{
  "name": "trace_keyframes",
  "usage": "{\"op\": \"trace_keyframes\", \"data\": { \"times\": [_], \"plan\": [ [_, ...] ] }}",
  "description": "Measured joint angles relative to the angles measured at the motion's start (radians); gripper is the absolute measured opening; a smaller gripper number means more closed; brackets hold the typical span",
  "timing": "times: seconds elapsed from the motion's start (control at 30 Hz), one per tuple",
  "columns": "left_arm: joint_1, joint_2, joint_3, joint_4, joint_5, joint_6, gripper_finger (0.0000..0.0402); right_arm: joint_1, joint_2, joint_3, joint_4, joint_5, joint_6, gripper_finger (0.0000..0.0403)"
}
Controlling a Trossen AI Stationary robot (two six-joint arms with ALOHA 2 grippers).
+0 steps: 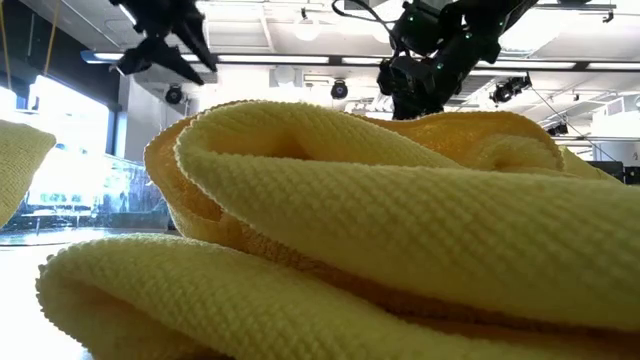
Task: Sort microfiber towel by color & place in baskets
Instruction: Put the yellow microfiber cloth into the bottom transparent bin
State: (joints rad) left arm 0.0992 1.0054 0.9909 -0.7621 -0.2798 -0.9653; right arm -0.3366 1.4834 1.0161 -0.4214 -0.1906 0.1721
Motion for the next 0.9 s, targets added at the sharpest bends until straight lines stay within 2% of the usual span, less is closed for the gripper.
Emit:
{"op": "trace_keyframes", "data": {
  "times": [0.2,0.3,0.4,0.5,0.67,0.8,0.9],
  "plan": [
    [-0.224,0.102,0.085,-0.014,-0.137,-0.185,0.0124,-0.032,0.0,0.0,0.0,-0.044,-0.057,0.003],
    [-0.287,0.186,0.177,-0.075,-0.182,-0.247,0.0124,-0.039,0.0,0.0,-0.006,-0.049,-0.068,0.003],
    [-0.329,0.287,0.291,-0.175,-0.183,-0.3,0.0124,-0.044,0.0,0.0,-0.009,-0.051,-0.069,0.003],
    [-0.368,0.388,0.409,-0.305,-0.151,-0.364,0.0124,-0.044,0.0,0.0,-0.022,-0.054,-0.079,0.003],
    [-0.444,0.519,0.56,-0.485,-0.037,-0.527,0.0124,-0.044,0.0,0.0,-0.072,-0.056,-0.102,0.003],
    [-0.53,0.566,0.591,-0.524,0.078,-0.728,0.0124,-0.044,0.0,0.0,-0.102,-0.056,-0.103,0.003],
    [-0.611,0.587,0.591,-0.526,0.098,-0.879,0.0124,-0.043,0.0,0.0,-0.115,-0.056,-0.107,0.0029]
  ]
}}
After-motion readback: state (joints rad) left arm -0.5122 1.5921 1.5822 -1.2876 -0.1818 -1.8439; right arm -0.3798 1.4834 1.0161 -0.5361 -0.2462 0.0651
